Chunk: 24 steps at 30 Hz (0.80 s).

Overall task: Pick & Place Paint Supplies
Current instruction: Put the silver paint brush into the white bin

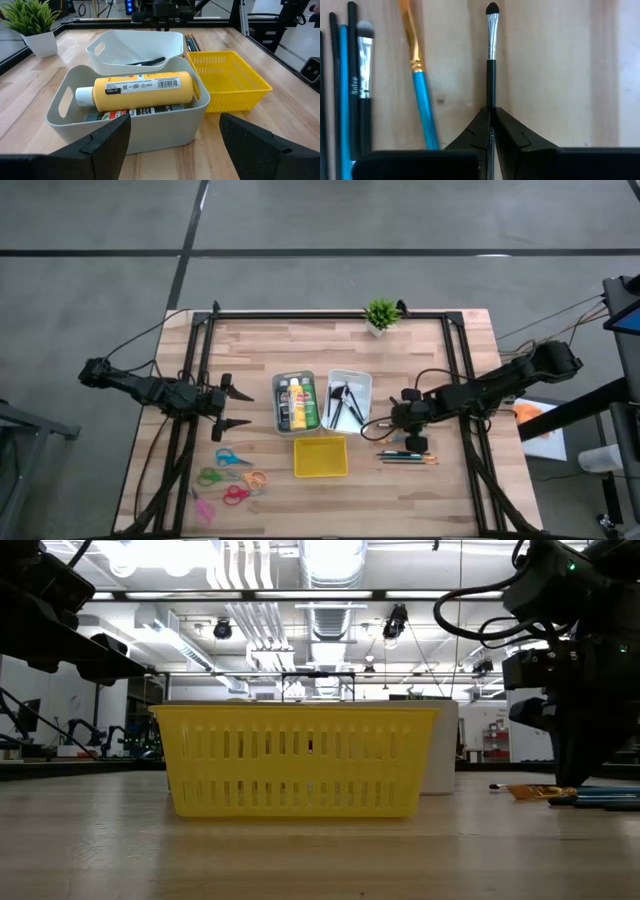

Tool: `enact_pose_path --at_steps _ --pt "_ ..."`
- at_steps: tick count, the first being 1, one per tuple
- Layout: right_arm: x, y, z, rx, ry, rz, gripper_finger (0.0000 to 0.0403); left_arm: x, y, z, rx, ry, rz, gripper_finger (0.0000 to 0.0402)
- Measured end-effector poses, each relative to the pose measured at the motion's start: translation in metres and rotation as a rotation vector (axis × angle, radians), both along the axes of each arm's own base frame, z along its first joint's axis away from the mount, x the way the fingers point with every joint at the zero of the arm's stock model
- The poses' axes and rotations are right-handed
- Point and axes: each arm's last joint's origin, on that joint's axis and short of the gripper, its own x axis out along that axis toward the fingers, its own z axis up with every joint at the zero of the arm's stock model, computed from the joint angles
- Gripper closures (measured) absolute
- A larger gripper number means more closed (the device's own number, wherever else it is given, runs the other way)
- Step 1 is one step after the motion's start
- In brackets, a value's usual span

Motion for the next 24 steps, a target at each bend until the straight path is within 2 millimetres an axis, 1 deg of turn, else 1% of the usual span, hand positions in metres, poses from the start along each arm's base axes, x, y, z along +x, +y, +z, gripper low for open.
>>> enact_pose_path --at_steps 6,17,21,24 --pt "-0.004 -0.003 0.017 0.017 -0.056 -0.066 0.0394 0.0 0.0 0.0 0.0 0.0 0.0 0.0096" --pt "-0.001 -0.015 0.073 0.12 -0.26 -0.224 0.0394 0.0 0.0 0.0 0.0 0.0 0.0 0.0096" --pt "0.003 -0.02 0.092 0.138 -0.337 -0.284 0.0394 0.0 0.0 0.0 0.0 0.0 0.0 0.0096" --pt "0.009 -0.026 0.105 0.168 -0.378 -0.361 0.0394 0.0 0.0 0.0 0.0 0.0 0.0 0.0096"
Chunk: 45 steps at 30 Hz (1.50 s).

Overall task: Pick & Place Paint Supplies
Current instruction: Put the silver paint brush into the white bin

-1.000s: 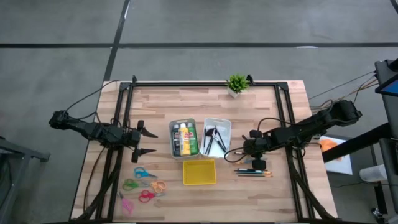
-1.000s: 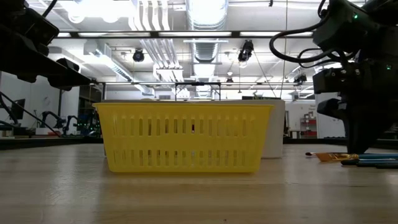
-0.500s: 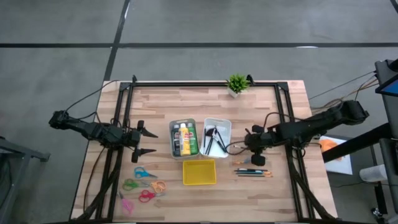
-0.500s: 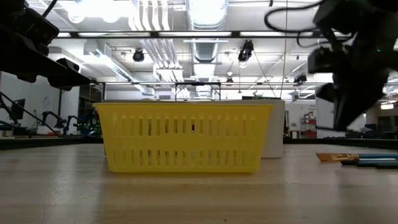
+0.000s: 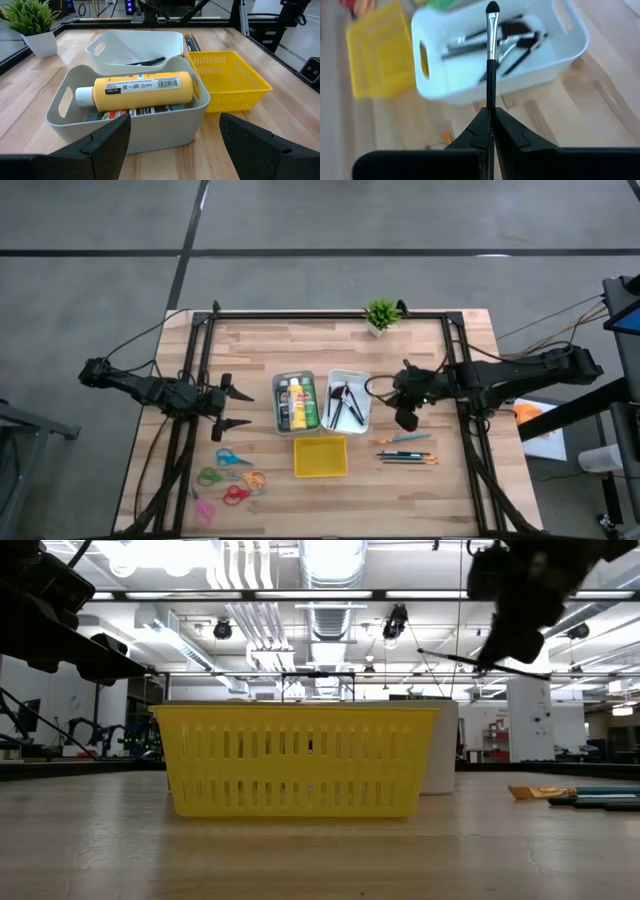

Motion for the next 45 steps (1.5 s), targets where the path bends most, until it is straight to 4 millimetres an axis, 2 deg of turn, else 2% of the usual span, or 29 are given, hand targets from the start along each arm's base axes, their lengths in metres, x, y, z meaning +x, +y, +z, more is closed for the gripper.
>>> enact_pose_path --at_steps 4,9,19,24,30,36,45 --pt "0.012 -0.01 0.006 0.102 -0.03 -0.167 0.0394 0.0 0.0 0.0 0.0 0.0 0.0 0.0096" --pt "0.031 -0.021 -0.001 0.219 -0.062 -0.332 0.0394 0.0 0.0 0.0 0.0 0.0 0.0 0.0096" --pt "0.071 -0.025 -0.021 0.316 -0.043 -0.448 0.0394 0.0 0.0 0.0 0.0 0.0 0.0 0.0096" --pt "0.098 -0.029 -0.024 0.349 0.024 -0.426 0.0394 0.0 0.0 0.0 0.0 0.0 0.0 0.0096" --pt "0.126 -0.033 -0.037 0.294 0.208 -0.425 0.0394 0.0 0.0 0.0 0.0 0.0 0.0 0.0096" --pt "0.152 -0.035 -0.048 0.25 0.308 -0.393 0.0394 0.0 0.0 0.0 0.0 0.0 0.0 0.0096" --pt "0.164 -0.036 -0.062 0.238 0.37 -0.381 0.0394 0.0 0.0 0.0 0.0 0.0 0.0 0.0096"
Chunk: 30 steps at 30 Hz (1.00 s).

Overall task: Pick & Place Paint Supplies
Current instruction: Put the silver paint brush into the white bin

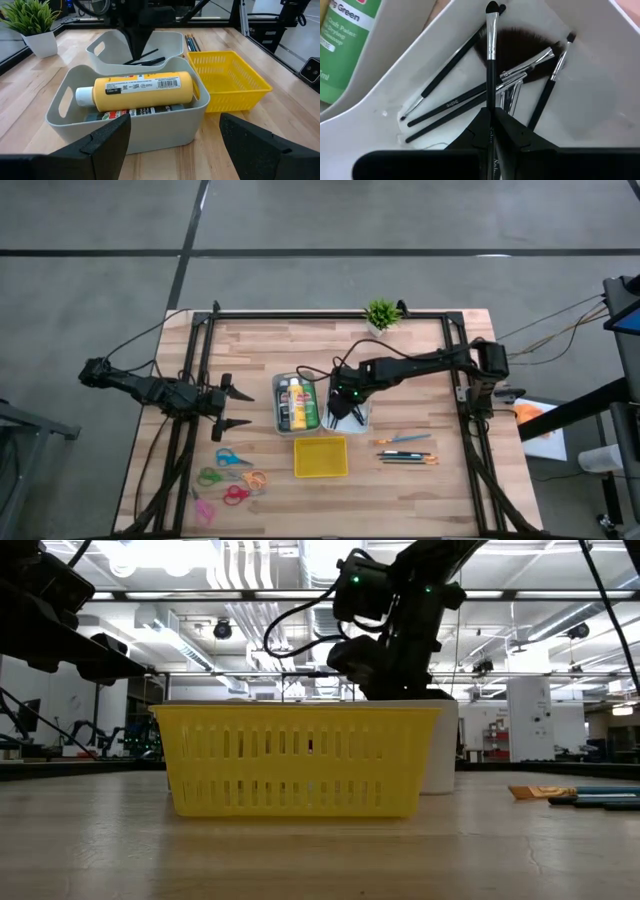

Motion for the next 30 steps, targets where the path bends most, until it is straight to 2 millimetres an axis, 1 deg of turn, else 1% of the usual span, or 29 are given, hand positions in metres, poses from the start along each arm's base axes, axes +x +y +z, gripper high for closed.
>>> enact_pose_path --at_steps 9,30 --pt "-0.0046 0.0003 -0.0025 0.001 0.015 -0.002 0.0394 0.0 0.0 0.0001 0.0 0.0 0.0 0.0096" --pt "-0.0046 0.0005 -0.0032 -0.011 0.009 0.033 0.0394 0.0 0.0 0.0001 0.0 0.0 0.0 0.0096"
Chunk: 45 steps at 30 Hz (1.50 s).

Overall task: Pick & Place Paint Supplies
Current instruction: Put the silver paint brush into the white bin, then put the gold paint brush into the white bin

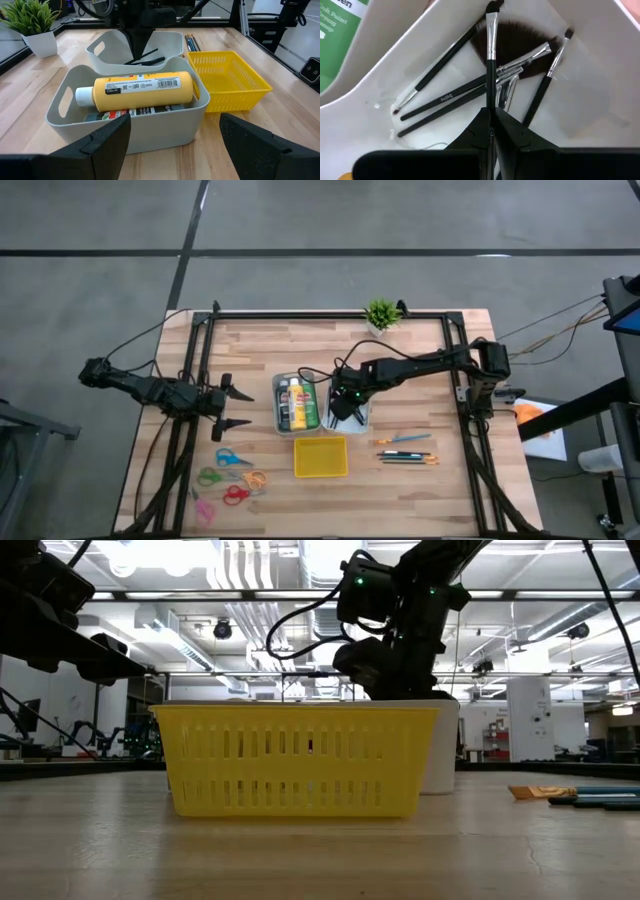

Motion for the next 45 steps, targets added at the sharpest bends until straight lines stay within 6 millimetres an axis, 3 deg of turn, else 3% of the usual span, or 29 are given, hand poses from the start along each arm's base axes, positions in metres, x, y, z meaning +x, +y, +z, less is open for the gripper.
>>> enact_pose_path --at_steps 5,14,23,34,41,45 --pt "-0.001 -0.003 -0.001 0.002 0.006 -0.015 0.0389 0.0 0.0 0.0 0.0 0.0 0.0 0.0096" --pt "-0.001 -0.003 -0.001 -0.004 0.002 -0.015 0.0325 0.0 0.0 0.0 0.0 0.0 0.0 0.0096" --pt "-0.001 -0.003 0.003 -0.021 -0.009 0.028 0.0321 0.0 0.0 0.0 0.0 0.0 0.0 0.0096" --pt "-0.015 -0.006 0.053 -0.222 -0.107 0.246 0.032 0.0 0.0 0.0 0.0 0.0 0.0 0.0096" --pt "-0.045 -0.029 0.096 -0.37 -0.138 0.284 0.032 0.0 0.0 0.0 0.0 0.0 0.0 0.0096" --pt "-0.066 -0.025 0.121 -0.379 -0.217 0.357 0.032 0.0 0.0 0.0 0.0 0.0 0.0 0.0096"
